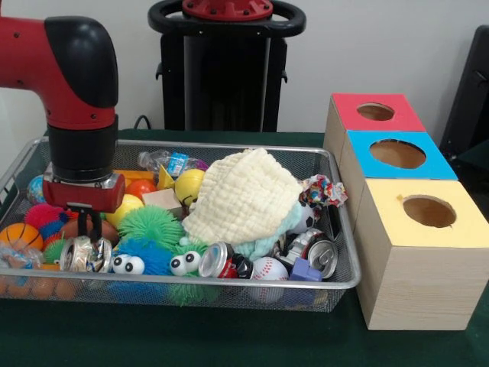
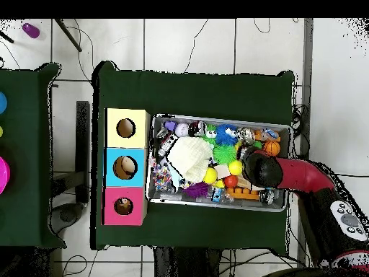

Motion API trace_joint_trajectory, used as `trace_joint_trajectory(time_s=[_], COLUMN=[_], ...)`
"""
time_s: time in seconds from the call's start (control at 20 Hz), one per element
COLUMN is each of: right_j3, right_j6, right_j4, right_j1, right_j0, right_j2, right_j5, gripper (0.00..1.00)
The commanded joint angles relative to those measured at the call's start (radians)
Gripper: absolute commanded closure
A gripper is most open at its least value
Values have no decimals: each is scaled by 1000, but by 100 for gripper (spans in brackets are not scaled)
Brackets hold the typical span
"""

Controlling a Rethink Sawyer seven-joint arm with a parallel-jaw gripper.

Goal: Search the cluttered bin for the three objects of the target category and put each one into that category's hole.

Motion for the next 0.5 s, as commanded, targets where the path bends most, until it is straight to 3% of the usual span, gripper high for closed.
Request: trace_joint_trajectory(time_s=[0.05, 0.5], right_j3=[18, 41], right_j6=[-228, -182], right_j4=[-99, -102], right_j1=[54, 32], right_j0=[-8, 11], right_j2=[61, 47], right_j5=[118, 111], gripper=[100, 100])
